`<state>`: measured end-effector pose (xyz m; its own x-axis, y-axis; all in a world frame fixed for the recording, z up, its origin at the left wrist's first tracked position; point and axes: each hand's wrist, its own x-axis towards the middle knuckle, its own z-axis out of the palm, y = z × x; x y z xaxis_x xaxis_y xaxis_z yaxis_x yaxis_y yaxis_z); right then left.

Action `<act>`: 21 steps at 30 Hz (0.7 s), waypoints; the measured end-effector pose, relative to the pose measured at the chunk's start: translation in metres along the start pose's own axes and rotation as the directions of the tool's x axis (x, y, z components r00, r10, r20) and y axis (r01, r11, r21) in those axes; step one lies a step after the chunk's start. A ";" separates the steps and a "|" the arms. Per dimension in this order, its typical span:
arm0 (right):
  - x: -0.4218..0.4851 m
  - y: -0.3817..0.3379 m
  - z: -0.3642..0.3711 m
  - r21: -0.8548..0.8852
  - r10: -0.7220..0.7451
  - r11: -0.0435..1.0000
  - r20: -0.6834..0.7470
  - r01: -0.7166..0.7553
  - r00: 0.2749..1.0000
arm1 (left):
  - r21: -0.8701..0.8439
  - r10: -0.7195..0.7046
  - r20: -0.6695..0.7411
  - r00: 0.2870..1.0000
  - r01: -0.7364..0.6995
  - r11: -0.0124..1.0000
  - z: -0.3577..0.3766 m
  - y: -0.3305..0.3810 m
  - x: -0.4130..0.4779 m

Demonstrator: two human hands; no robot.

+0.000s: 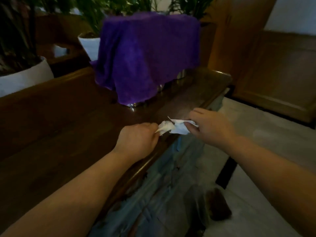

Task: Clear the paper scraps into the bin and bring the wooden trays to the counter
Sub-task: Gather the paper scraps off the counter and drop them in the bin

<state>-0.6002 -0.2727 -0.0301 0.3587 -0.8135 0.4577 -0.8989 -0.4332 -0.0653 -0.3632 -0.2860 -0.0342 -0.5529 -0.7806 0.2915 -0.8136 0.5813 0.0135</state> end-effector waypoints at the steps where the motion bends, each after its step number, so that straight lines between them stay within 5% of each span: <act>1: -0.014 -0.001 -0.004 -0.011 0.043 0.999 0.018 -0.043 0.999 | -0.025 0.027 -0.007 1.000 -0.027 0.999 0.004 0.008 -0.003; 14: -0.201 0.027 -0.050 0.079 0.476 0.873 0.074 -0.481 0.876 | -0.206 0.279 0.019 0.960 -0.269 0.941 0.049 0.154 0.000; 21: -0.267 0.092 -0.028 0.173 0.605 0.777 0.065 -0.606 0.794 | -0.227 0.305 0.084 0.949 -0.280 0.933 0.098 0.229 0.037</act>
<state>-0.7856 -0.0850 -0.1335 -0.2426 -0.9328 0.2666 -0.8718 0.0891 -0.4817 -0.5872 -0.2044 -0.1138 -0.7876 -0.5826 0.2006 -0.5634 0.8128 0.1483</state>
